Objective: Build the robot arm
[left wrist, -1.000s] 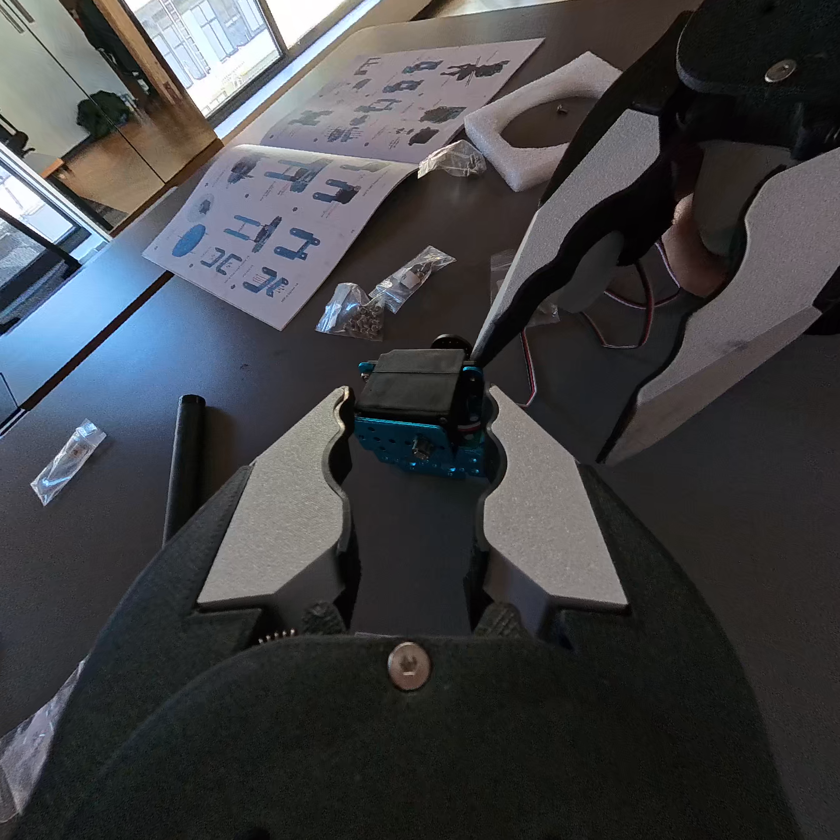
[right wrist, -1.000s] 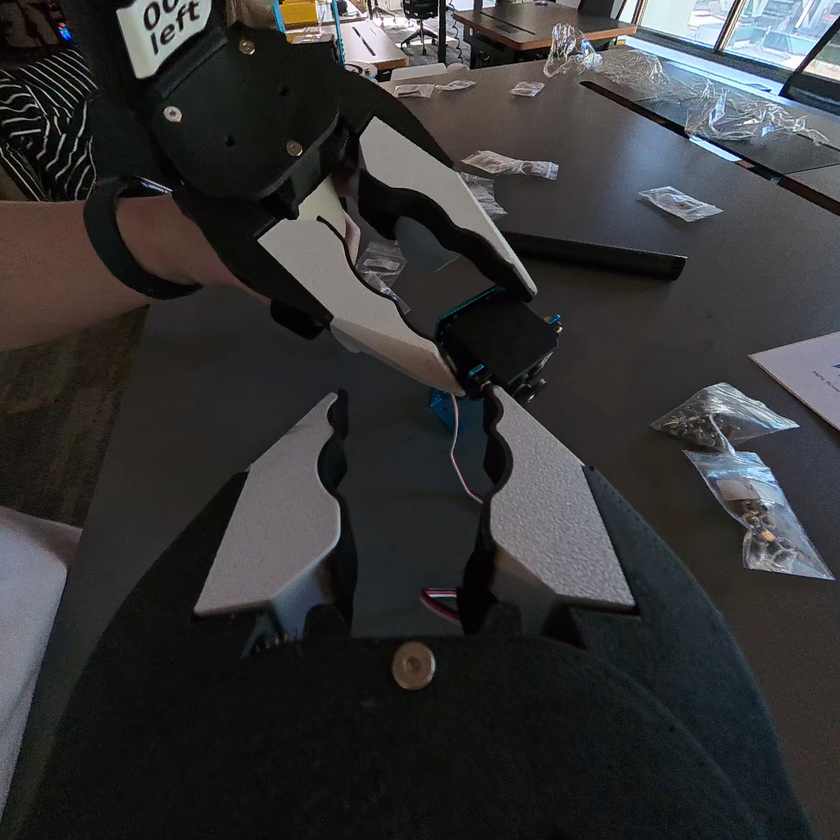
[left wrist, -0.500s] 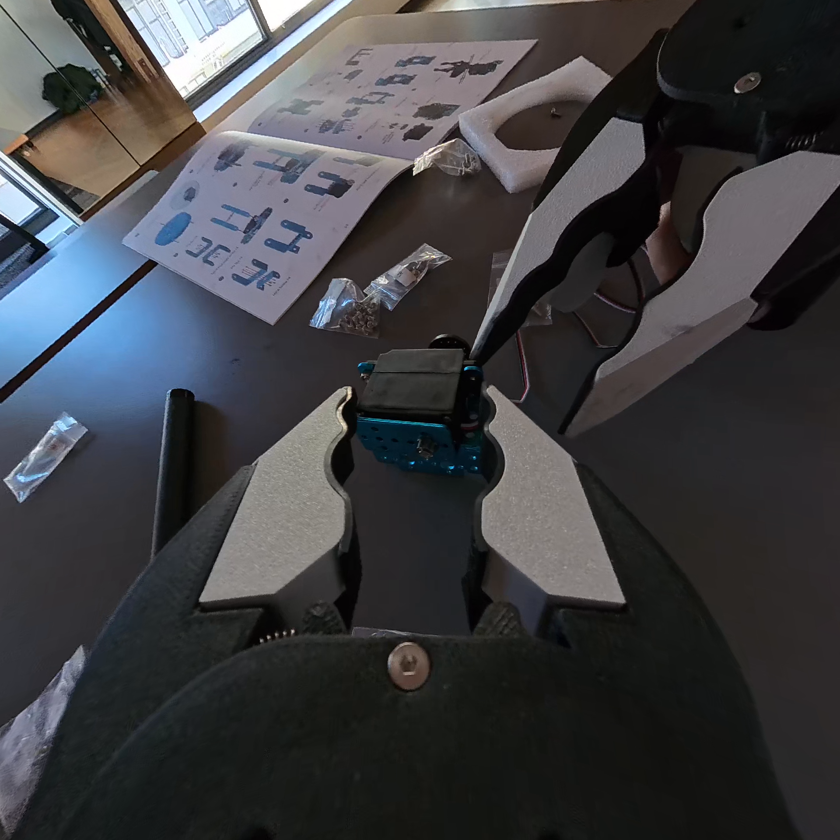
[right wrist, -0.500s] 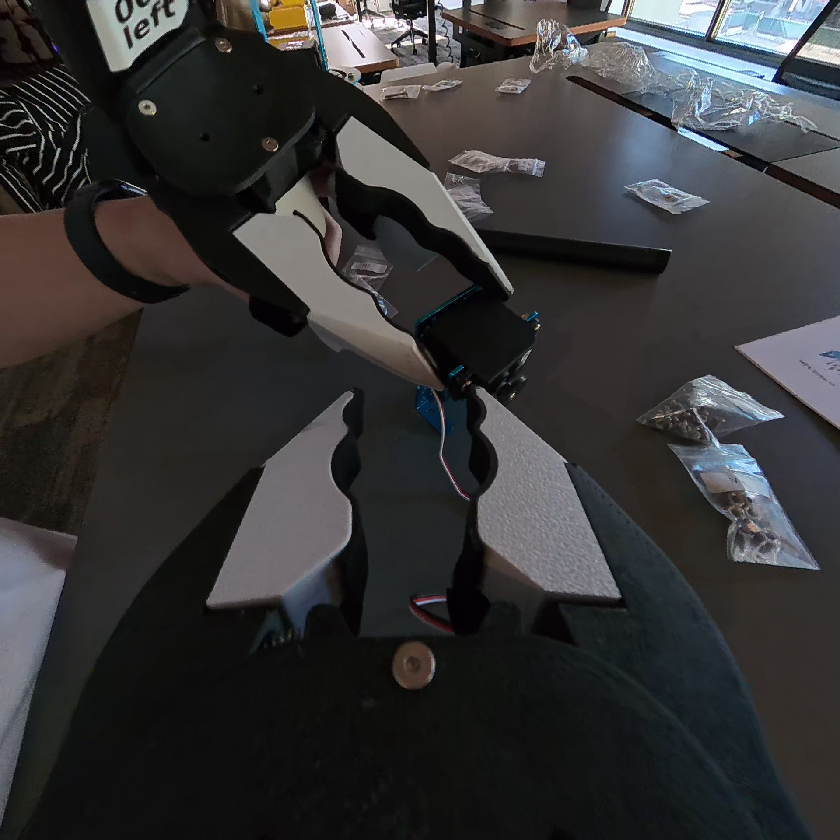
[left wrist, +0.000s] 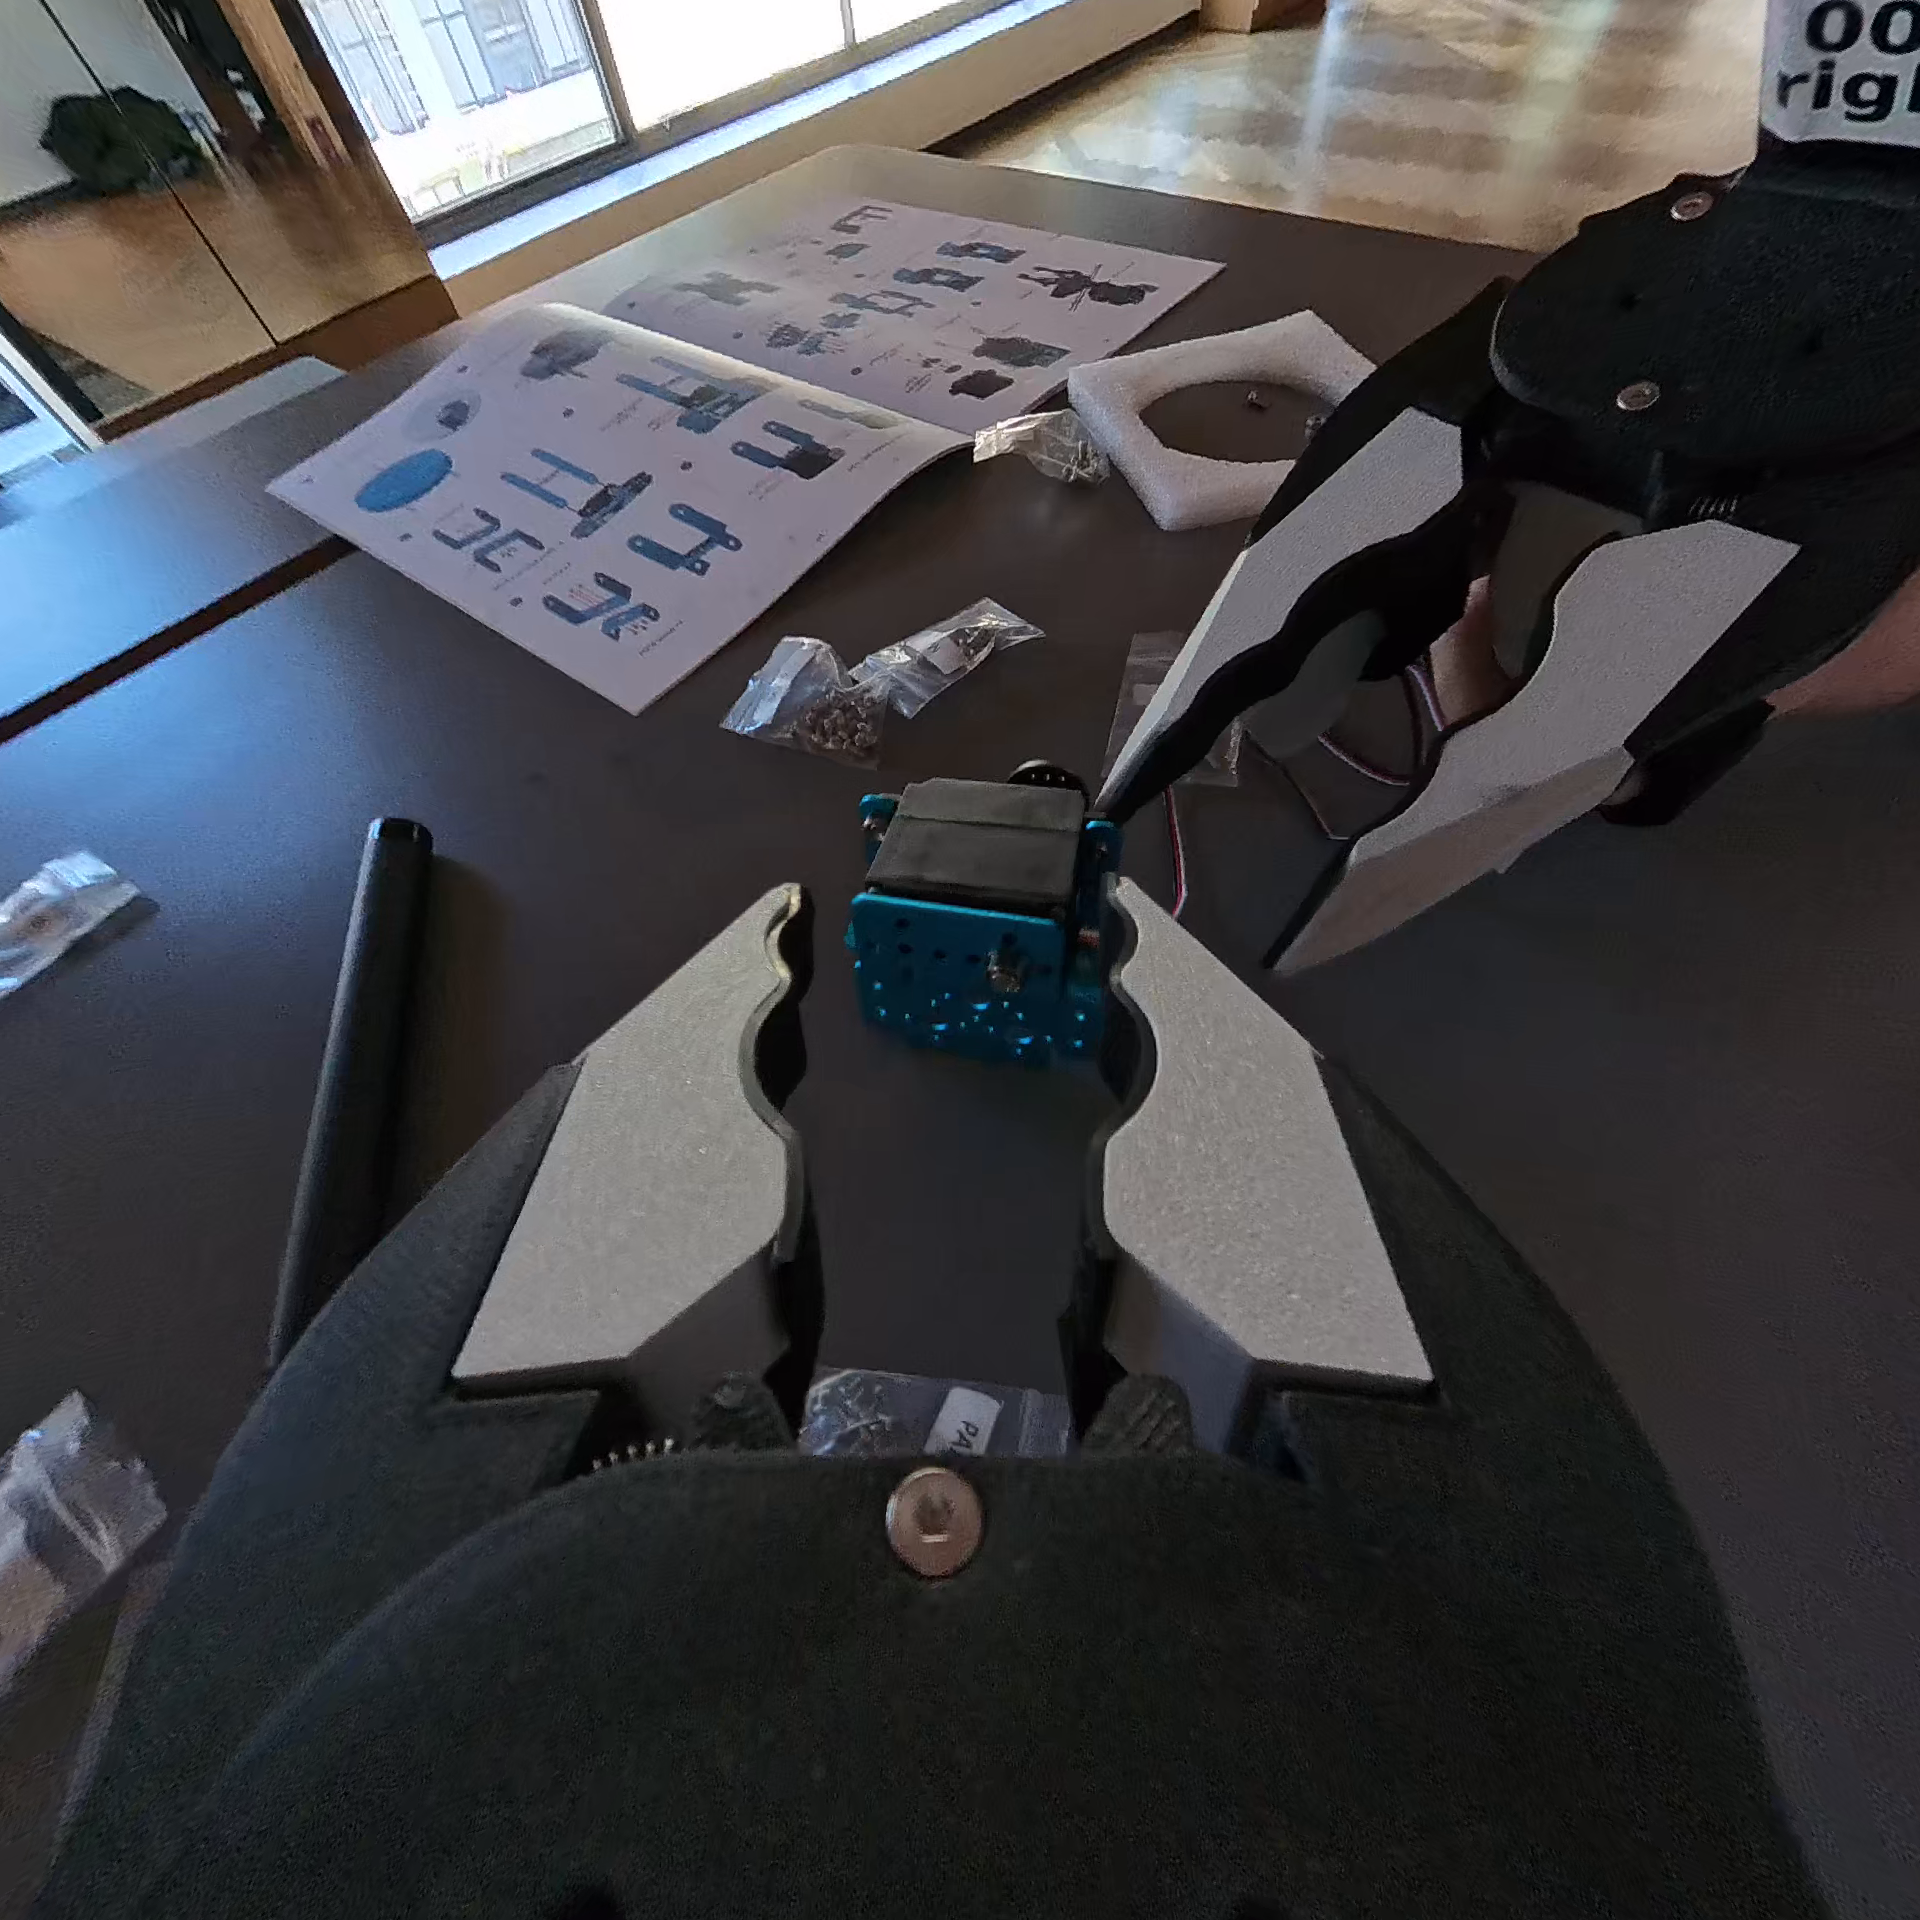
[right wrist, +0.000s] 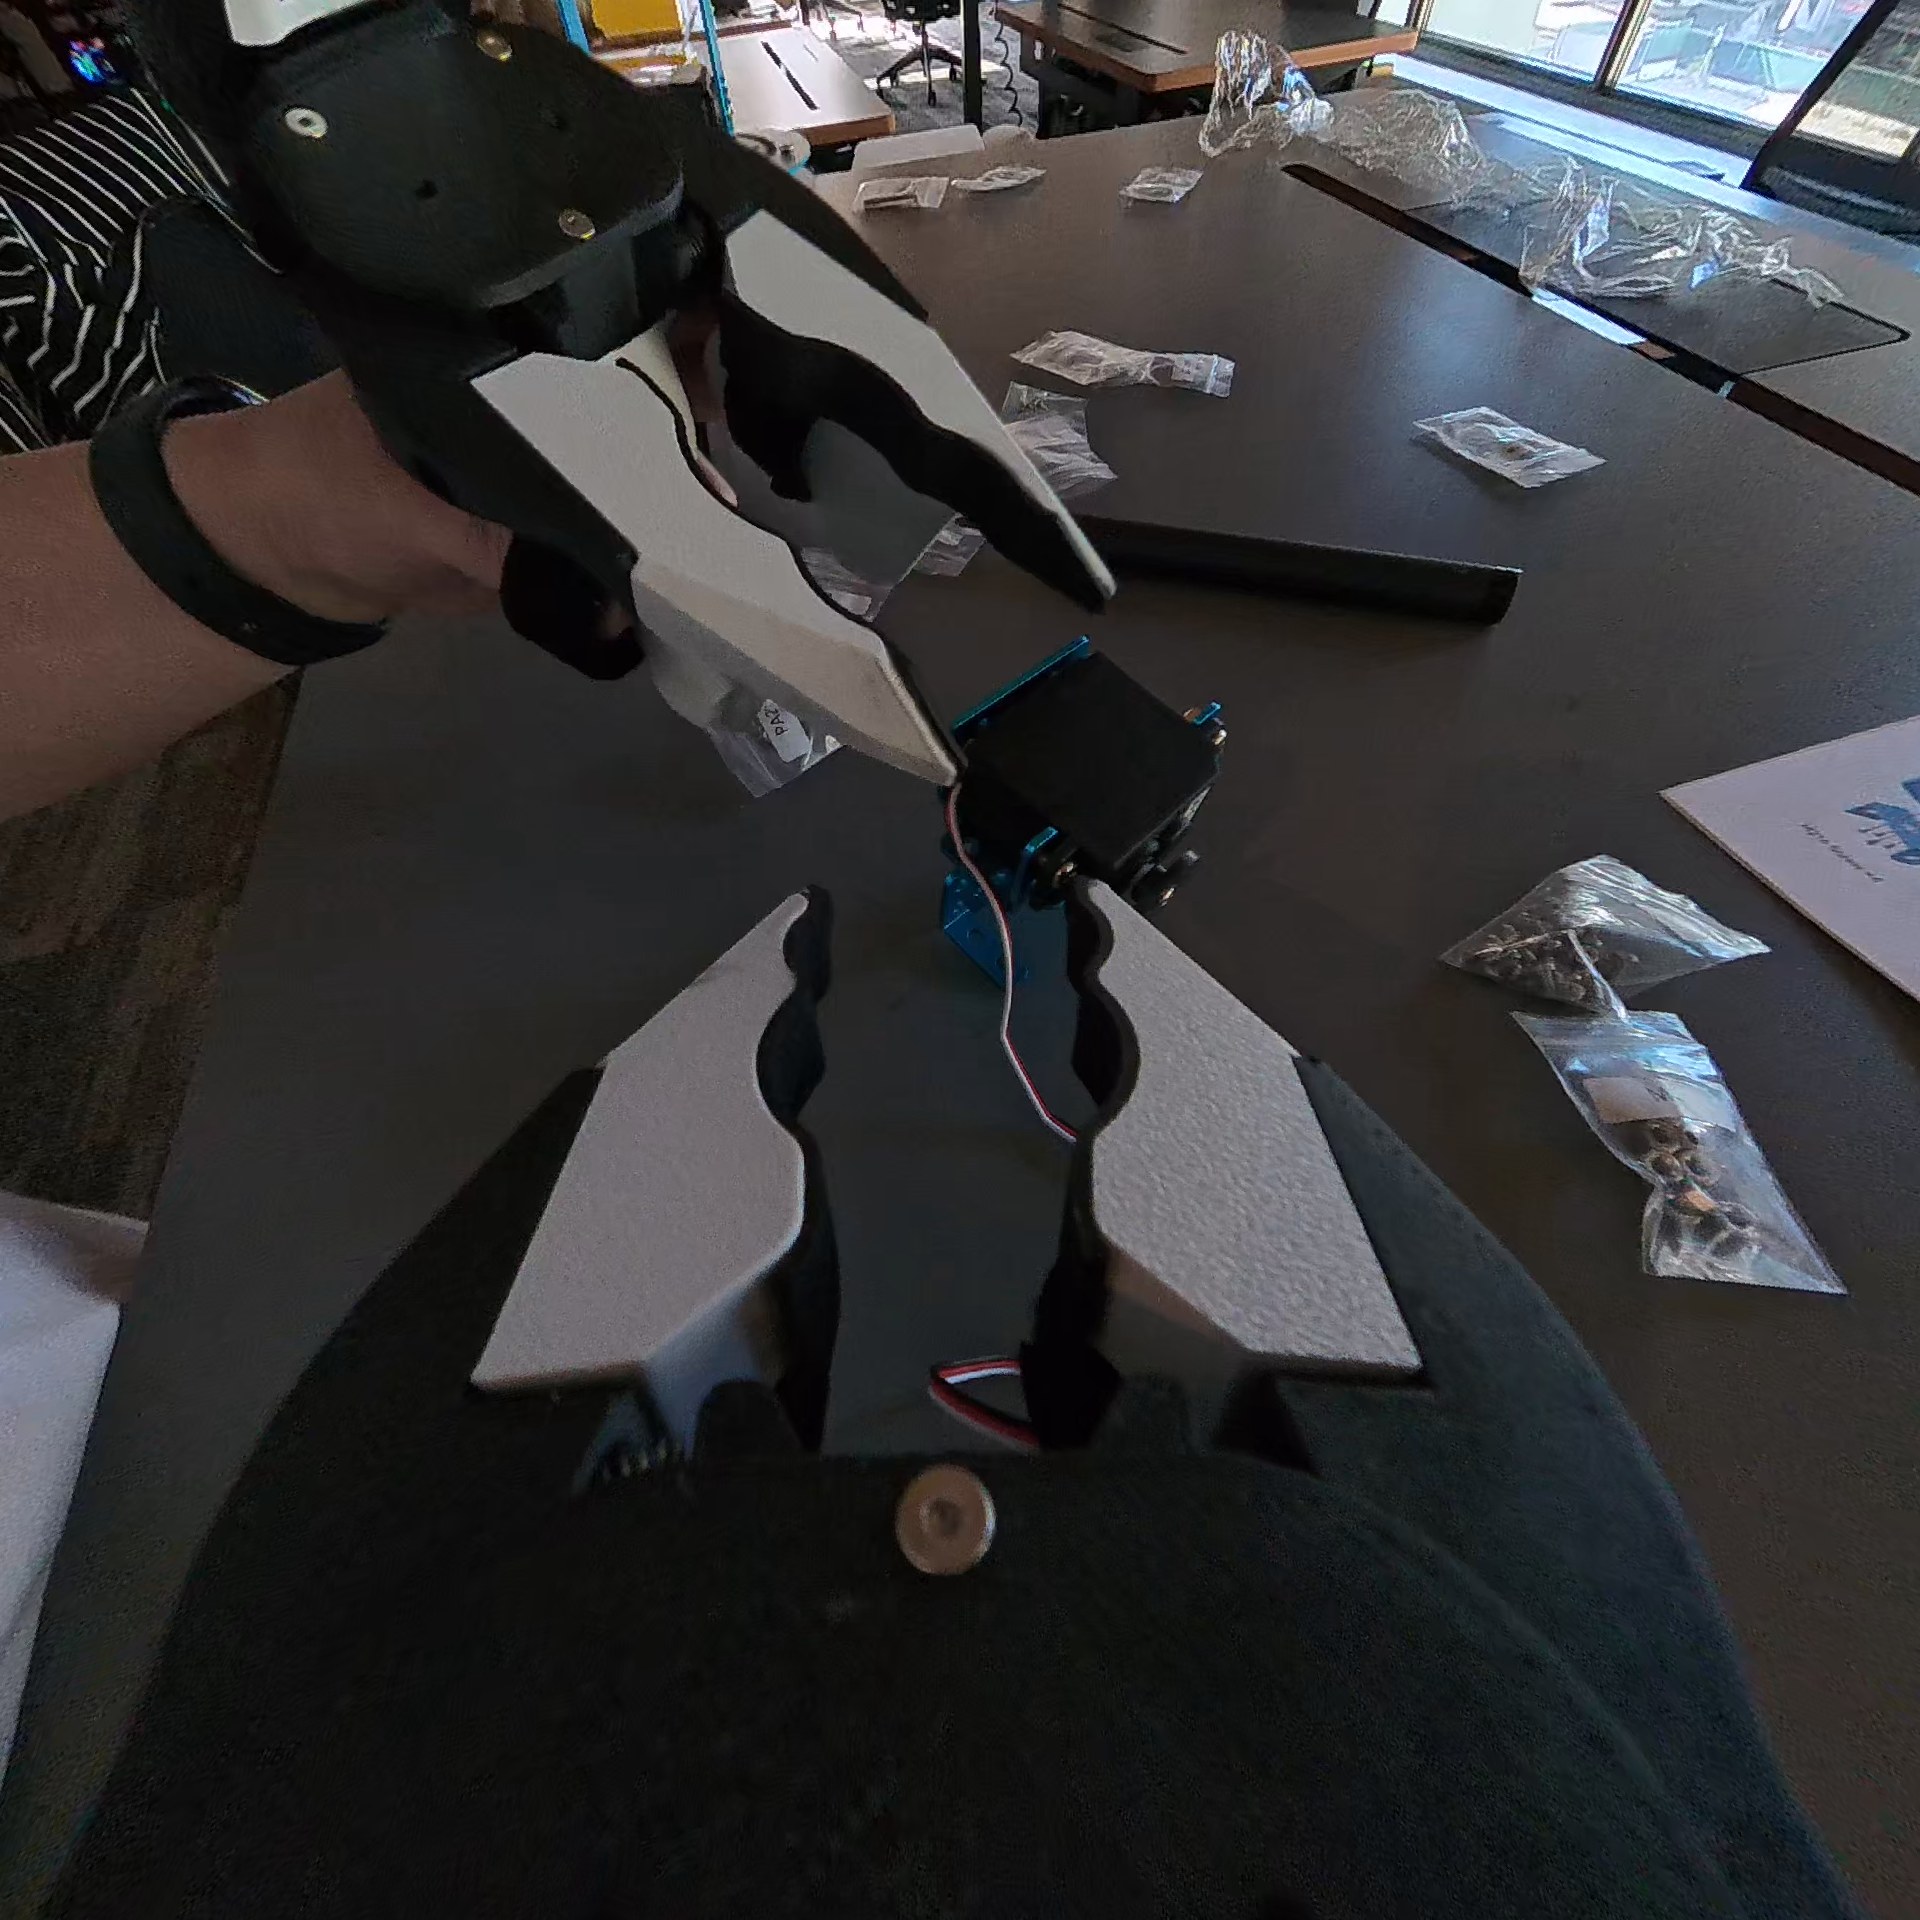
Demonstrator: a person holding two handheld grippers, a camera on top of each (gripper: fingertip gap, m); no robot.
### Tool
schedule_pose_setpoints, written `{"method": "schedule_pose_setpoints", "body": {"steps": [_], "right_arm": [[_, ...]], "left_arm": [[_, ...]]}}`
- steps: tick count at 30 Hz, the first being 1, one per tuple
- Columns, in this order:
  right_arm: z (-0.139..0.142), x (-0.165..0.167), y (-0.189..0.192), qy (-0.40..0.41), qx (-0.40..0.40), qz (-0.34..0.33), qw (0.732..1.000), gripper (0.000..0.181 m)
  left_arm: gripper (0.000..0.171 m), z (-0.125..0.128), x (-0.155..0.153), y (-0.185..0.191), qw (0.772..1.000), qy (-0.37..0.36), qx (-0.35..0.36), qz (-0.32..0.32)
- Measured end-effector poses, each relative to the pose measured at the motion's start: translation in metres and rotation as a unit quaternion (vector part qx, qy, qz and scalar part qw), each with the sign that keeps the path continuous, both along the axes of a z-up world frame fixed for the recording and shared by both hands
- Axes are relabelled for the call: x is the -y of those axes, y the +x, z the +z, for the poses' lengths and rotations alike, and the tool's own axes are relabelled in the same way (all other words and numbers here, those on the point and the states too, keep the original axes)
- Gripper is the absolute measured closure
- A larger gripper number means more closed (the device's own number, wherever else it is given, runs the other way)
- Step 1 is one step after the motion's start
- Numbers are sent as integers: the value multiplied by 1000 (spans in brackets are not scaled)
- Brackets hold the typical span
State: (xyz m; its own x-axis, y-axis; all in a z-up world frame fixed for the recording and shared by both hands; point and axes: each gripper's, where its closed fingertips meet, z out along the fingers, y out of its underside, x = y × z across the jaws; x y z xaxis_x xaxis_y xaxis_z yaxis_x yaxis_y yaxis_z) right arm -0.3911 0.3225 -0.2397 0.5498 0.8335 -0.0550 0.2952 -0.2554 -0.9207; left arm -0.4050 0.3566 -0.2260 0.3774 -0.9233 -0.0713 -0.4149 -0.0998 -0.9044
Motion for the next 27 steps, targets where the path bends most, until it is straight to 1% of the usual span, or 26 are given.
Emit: {"method": "schedule_pose_setpoints", "body": {"steps": [7, 14, 19, 23, 25, 27], "right_arm": [[1, 0, 2, 0, -2, -1, 1000, 135], [0, 2, 1, -1, -3, 3, 1000, 136], [-1, 2, 0, 1, -1, 5, 1000, 136], [-1, 2, 1, 0, -1, 5, 1000, 136], [0, 0, 3, 3, 1, -2, 1000, 139], [2, -4, 6, -1, -4, -16, 1000, 146]], "left_arm": [[117, 1, 1, -7, 999, -39, 31, 4], [117, -4, 3, -9, 998, -50, 26, 9], [117, -9, 1, -9, 999, -38, 11, 13], [116, -13, 1, -6, 1000, -20, -8, 0], [114, -13, 0, -5, 1000, -17, -9, -6], [113, -13, 0, -5, 1000, -17, -12, -16]]}}
